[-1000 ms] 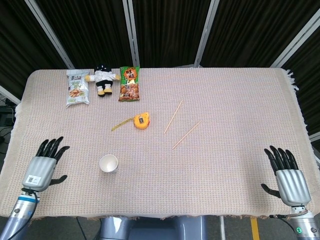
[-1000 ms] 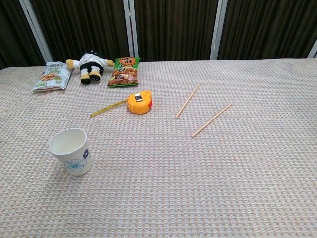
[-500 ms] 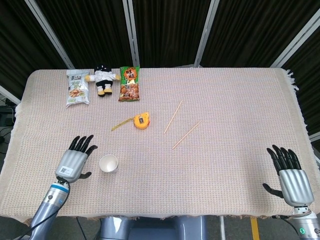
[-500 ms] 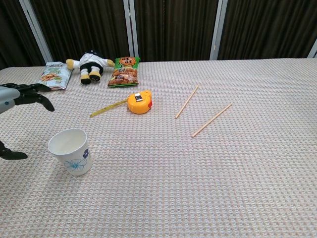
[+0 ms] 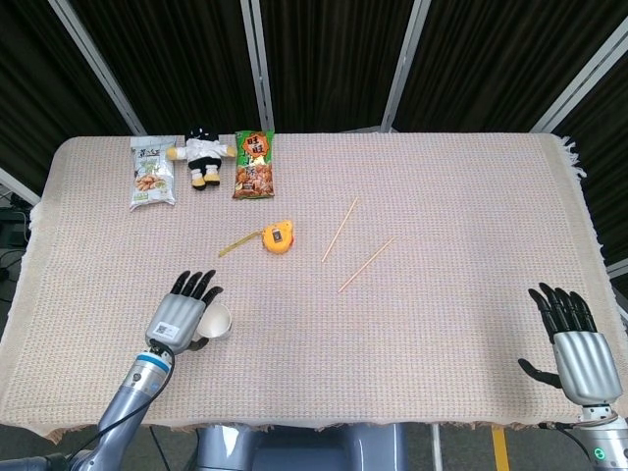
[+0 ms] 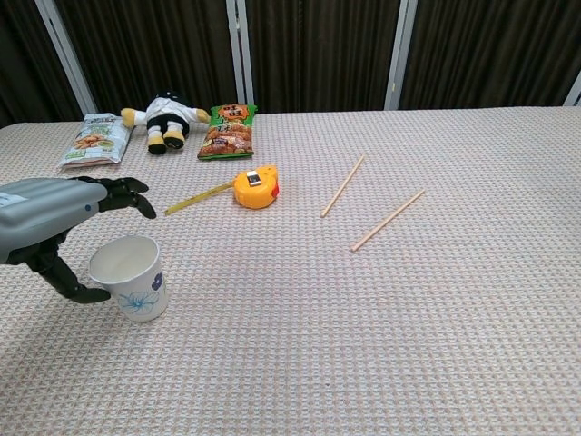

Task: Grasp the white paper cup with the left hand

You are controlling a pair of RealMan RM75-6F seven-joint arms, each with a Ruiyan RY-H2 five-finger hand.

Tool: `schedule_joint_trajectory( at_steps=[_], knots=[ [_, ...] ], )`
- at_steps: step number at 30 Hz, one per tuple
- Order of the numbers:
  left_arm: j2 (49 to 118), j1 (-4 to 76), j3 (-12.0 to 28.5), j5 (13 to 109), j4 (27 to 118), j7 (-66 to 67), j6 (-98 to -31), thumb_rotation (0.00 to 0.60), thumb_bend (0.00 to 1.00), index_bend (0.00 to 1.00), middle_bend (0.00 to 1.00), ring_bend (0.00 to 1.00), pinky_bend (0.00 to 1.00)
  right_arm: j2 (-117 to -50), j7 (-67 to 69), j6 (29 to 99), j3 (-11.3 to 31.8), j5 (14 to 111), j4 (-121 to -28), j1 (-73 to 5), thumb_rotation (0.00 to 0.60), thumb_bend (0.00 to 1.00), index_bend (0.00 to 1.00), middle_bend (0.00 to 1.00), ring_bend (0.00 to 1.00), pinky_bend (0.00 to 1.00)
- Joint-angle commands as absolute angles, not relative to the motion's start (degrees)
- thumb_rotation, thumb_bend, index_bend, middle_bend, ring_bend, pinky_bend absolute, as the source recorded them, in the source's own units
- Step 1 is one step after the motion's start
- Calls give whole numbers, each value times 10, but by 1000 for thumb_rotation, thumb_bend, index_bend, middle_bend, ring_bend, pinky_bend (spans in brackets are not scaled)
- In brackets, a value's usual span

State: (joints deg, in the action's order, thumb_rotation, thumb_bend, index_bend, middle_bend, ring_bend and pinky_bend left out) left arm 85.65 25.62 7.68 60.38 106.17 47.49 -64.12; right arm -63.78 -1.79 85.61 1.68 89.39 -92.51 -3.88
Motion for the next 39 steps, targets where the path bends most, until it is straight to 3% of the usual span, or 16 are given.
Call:
schedule_joint_trajectory(
  at_steps=[1, 5, 11, 22, 30, 39],
  knots=[
    [864, 266, 77, 589, 1060, 483, -641, 600, 178, 161, 0, 0, 0, -637, -16, 855, 17, 893, -925, -39, 600, 52, 0, 0, 0, 0],
    [875, 277, 74, 573, 1055, 492, -643, 600, 244, 221, 0, 0, 0, -636, -14, 855, 17, 893, -926, -39, 600, 52, 0, 0, 0, 0],
    [880, 284, 66, 564, 1058, 493, -653, 600, 261, 284, 0, 0, 0, -636, -12, 857, 18, 893, -925, -38, 600, 53, 0, 0, 0, 0],
    [876, 273, 77, 603, 1063, 339, -645, 600, 259, 285, 0, 0, 0, -638, -15, 855, 17, 894, -924, -39, 600, 53, 0, 0, 0, 0],
    [909, 255, 55, 698, 976, 182, -645, 600, 261, 280, 0, 0, 0, -638, -17, 853, 16, 895, -926, -40, 600, 53, 0, 0, 0, 0],
    [896, 249, 31, 711, 934, 173, -640, 600, 260, 233, 0, 0, 0, -636, -9, 854, 17, 894, -924, -39, 600, 54, 0, 0, 0, 0]
  ],
)
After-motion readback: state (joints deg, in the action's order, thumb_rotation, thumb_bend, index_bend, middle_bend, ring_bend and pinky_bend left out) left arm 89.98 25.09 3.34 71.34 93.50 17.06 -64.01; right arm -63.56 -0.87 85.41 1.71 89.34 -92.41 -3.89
